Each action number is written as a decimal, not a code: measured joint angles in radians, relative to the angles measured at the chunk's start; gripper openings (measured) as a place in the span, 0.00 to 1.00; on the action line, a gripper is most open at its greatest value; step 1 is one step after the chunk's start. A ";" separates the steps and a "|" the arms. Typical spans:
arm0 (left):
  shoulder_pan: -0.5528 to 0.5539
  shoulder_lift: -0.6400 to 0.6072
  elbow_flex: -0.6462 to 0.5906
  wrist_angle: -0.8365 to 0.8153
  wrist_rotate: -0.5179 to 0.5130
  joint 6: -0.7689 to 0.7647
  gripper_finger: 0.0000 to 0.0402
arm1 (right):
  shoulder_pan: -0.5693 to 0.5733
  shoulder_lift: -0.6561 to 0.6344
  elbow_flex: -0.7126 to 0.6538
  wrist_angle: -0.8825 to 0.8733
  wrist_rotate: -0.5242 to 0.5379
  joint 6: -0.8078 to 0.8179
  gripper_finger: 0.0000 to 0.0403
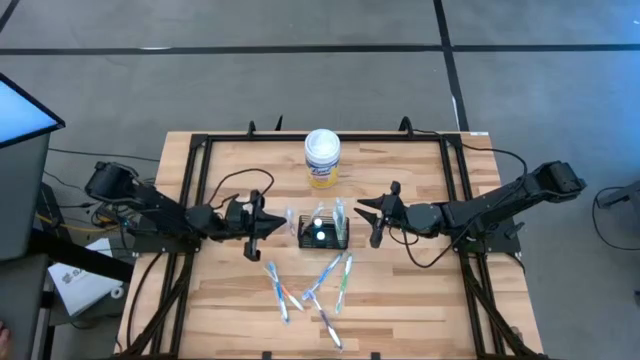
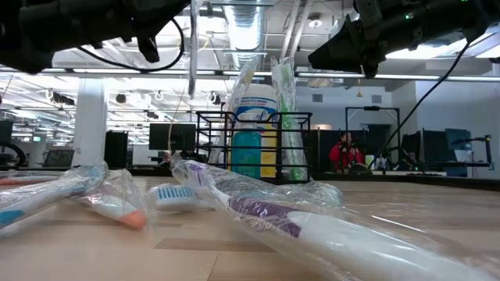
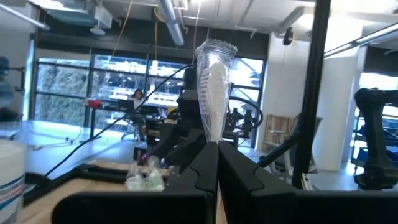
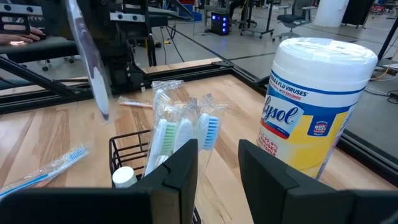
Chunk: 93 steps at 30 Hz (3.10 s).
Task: Pick & Place toothbrushing station
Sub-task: Put the top violet toothbrush into the black mesh organizer, then put the top orange toothbrush into the black mesh organizer
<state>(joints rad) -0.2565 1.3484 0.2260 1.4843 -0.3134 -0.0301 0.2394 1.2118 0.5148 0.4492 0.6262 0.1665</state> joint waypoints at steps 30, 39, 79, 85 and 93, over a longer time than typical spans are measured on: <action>0.029 0.282 0.132 0.086 0.024 0.155 0.00 | 0.000 0.000 0.000 -0.001 0.002 0.000 0.27; 0.029 0.327 0.132 0.087 0.023 0.154 0.00 | 0.000 0.000 0.000 -0.001 0.002 0.000 0.27; 0.030 0.431 0.131 0.066 -0.058 0.100 0.07 | 0.000 0.000 0.000 -0.004 0.002 -0.001 0.27; 0.030 0.427 0.131 0.064 -0.062 0.100 0.21 | 0.000 0.000 0.000 -0.005 0.002 -0.001 0.27; 0.030 0.299 0.077 0.044 -0.106 0.101 0.32 | 0.000 0.000 0.000 -0.011 0.001 0.000 0.27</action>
<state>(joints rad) -0.2268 1.6475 0.3031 1.5281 -0.4191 0.0711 0.2398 1.2118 0.5152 0.4386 0.6270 0.1661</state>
